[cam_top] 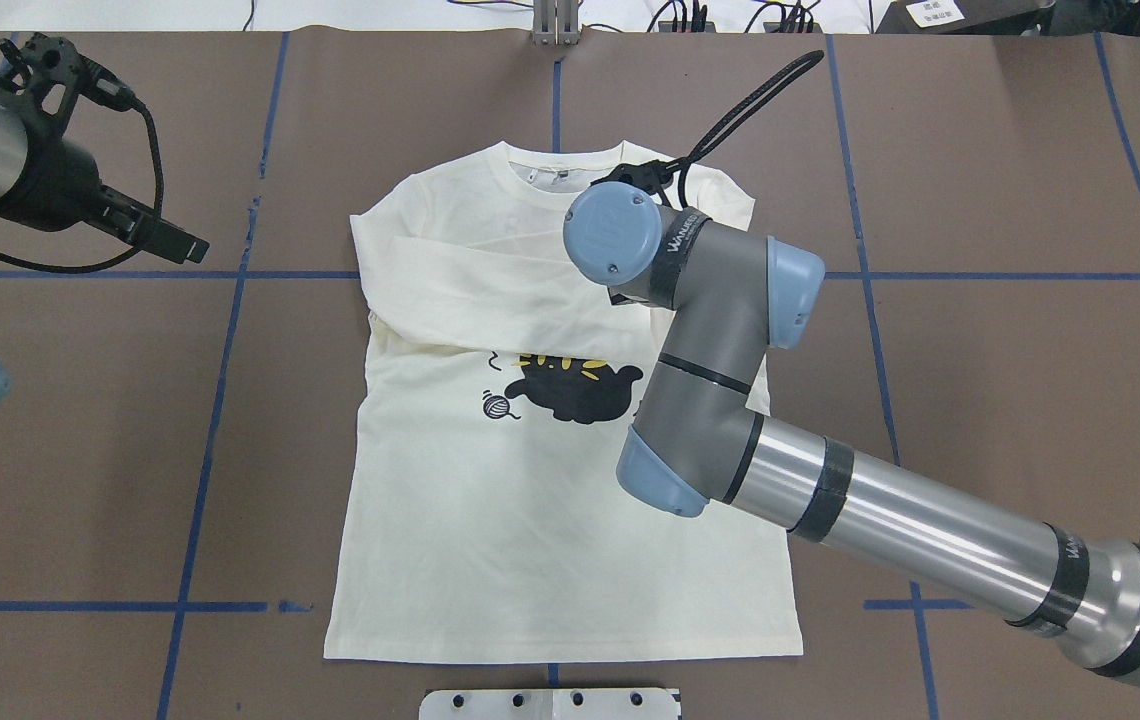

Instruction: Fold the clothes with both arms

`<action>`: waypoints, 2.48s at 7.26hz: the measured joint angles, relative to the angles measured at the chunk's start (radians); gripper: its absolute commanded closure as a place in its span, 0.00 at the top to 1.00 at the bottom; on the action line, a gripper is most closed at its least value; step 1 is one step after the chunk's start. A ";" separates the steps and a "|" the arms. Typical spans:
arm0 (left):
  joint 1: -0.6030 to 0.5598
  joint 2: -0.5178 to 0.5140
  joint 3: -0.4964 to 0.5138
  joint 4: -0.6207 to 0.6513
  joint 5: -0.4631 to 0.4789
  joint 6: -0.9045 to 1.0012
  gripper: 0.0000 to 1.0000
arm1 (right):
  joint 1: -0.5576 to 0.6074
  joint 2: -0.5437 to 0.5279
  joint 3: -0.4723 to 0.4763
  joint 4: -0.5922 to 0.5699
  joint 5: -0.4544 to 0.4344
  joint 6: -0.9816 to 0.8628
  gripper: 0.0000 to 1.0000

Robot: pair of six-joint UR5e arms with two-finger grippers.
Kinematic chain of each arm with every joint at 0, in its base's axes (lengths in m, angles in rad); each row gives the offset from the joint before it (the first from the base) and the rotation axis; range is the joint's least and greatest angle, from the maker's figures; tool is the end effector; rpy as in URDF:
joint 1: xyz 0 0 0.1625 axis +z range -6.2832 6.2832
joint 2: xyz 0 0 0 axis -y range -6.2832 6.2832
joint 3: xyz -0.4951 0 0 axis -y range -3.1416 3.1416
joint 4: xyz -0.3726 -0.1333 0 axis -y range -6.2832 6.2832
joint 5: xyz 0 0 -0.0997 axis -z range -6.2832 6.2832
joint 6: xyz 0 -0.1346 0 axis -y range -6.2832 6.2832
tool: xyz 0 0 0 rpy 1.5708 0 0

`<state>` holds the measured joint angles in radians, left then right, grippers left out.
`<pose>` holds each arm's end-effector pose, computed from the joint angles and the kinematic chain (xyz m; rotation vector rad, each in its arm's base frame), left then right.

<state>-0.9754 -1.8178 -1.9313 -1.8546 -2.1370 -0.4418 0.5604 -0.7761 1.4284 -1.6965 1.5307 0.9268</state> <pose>0.2736 -0.5128 0.4237 0.4932 0.8918 0.3922 -0.6066 -0.5444 0.3493 0.3306 -0.4118 -0.0711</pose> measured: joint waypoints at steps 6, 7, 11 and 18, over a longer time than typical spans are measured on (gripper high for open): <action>0.003 -0.001 0.001 0.000 0.000 0.004 1.00 | 0.030 -0.043 0.007 0.012 -0.003 -0.075 1.00; 0.003 -0.002 0.002 0.000 0.000 0.003 1.00 | 0.036 -0.044 0.010 0.019 -0.001 -0.071 1.00; 0.018 -0.009 -0.032 0.000 0.010 -0.039 1.00 | 0.113 -0.217 0.306 0.076 0.189 0.007 1.00; 0.596 0.184 -0.294 -0.156 0.440 -0.927 0.66 | -0.301 -0.736 0.867 0.332 -0.057 0.746 1.00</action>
<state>-0.3796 -1.6341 -2.2254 -2.0107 -1.6966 -1.3689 0.2591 -1.5119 2.2952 -1.3645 1.4737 1.6726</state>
